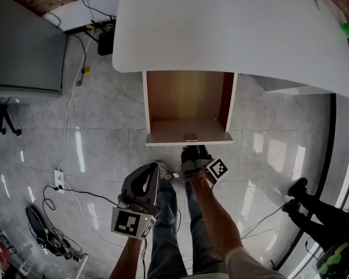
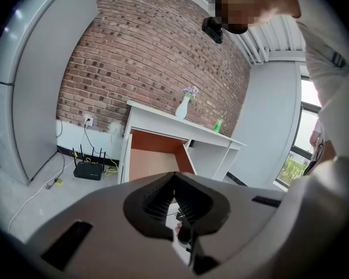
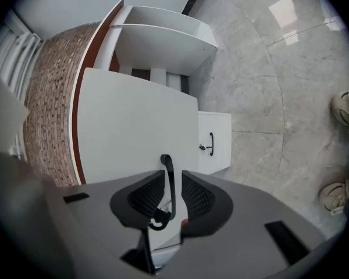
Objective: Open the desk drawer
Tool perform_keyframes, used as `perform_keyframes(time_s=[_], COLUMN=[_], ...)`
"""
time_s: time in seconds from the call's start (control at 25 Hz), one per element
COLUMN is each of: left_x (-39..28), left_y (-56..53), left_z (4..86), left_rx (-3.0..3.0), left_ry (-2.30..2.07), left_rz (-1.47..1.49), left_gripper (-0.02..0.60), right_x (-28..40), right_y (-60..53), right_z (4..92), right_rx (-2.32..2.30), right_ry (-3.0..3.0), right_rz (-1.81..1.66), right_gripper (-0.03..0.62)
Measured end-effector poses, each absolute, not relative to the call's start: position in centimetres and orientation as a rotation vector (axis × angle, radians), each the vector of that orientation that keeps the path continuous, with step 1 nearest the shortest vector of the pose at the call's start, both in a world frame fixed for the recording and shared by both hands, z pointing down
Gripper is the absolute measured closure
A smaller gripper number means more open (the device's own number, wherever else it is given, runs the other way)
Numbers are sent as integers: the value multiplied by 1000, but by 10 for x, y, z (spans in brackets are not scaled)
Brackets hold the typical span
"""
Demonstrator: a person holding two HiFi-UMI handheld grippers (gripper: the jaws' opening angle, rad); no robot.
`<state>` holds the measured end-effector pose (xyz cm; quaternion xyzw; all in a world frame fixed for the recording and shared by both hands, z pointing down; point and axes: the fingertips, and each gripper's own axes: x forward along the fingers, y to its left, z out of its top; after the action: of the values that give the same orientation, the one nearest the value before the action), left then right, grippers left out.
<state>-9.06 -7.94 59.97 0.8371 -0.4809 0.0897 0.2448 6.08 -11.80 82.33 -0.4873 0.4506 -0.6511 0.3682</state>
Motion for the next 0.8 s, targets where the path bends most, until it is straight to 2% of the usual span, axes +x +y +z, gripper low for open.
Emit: perform_keyframes(time_s=[0.24,0.6,0.68,0.76,0.8], left_x=[-84,-61,-62,-62,-61], left_y=[-79,-71,-69,-68,-68], left_z=[595,586,585,584,582], left_rx=[2299,2335,2333,2332,2334], left_ry=[-1313,-1282,-1291,-1300,-1303], left_rz=[238,238,238,236,235], left_gripper=[569,569,569,569,569], right_x=[63,68,75,86,91], right_y=[-112,-94,-85,-79,-77], right_z=[818,819,819,811,805], right_rx=[-1235,-1235,-1266,-1298,-1303], right_ry=[1155,1066,1080,1107,1118], right_rz=[-1677,-1688,-1693,-1671,-1653], right_gripper=[474,475,498,570,576])
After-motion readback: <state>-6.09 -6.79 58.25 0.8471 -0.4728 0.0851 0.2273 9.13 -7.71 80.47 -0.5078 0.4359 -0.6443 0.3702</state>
